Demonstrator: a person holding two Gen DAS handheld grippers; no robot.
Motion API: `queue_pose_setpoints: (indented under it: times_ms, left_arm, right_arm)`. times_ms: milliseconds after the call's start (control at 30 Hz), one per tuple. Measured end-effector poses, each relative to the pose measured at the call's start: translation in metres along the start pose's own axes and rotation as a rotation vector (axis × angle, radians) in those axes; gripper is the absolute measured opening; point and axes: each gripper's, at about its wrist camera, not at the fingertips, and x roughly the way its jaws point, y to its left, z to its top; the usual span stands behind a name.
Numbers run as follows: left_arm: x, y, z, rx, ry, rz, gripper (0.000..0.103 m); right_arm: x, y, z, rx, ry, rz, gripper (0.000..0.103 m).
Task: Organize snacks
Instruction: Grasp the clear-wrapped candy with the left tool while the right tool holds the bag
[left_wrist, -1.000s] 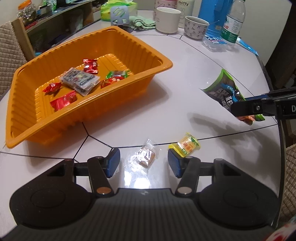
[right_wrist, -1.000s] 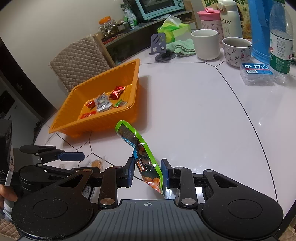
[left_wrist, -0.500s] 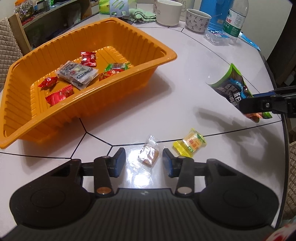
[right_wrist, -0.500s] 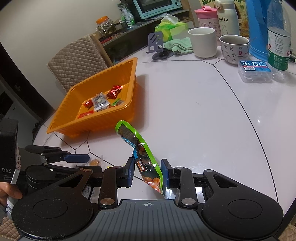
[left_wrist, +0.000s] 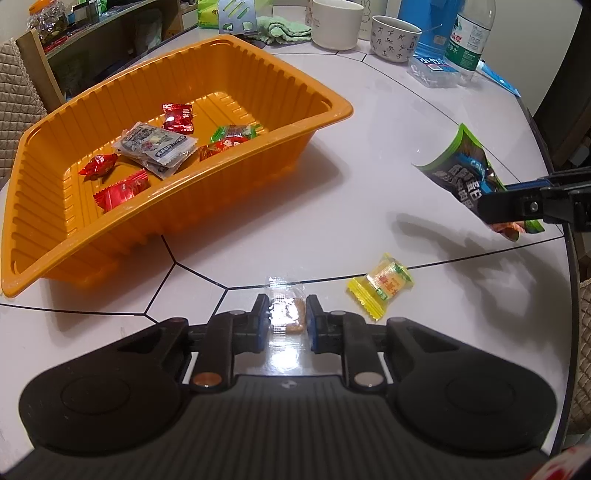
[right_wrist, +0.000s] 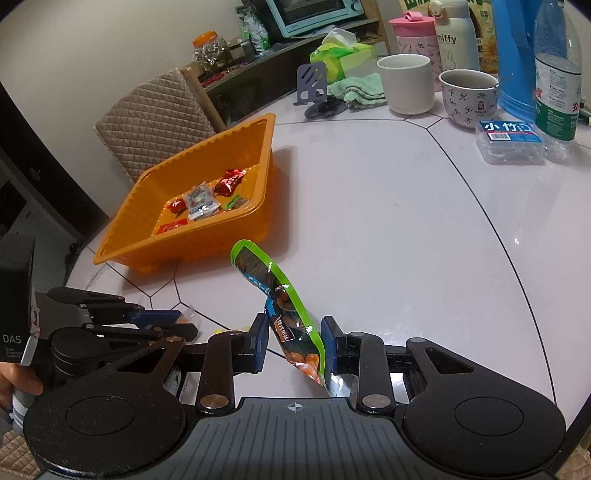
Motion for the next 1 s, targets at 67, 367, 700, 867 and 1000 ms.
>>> queue_pose_setpoints:
  times_ms: [67,367,700,867,1000]
  left_arm:
    - [0.0,0.0,0.0,-0.004,0.003,0.0,0.018]
    - [-0.013,0.002,0.001,-0.028,-0.03,0.002,0.018]
    - [-0.051,0.013,0.009,-0.086,-0.114,0.018,0.018]
    - [-0.068,0.023,0.016,-0.136,-0.145,0.038,0.018]
    - [-0.078,0.035,0.024,-0.193,-0.158,0.055,0.018]
  right_arm:
    - [0.0,0.0,0.0,0.001,0.0,0.0,0.031]
    - [-0.004,0.003,0.002,-0.004,-0.011,0.009,0.031]
    - [-0.009,0.015,0.016,-0.02,-0.034,0.054,0.031]
    - [-0.009,0.023,0.027,-0.029,-0.042,0.088,0.031]
    - [-0.007,0.03,0.038,-0.048,-0.047,0.11,0.031]
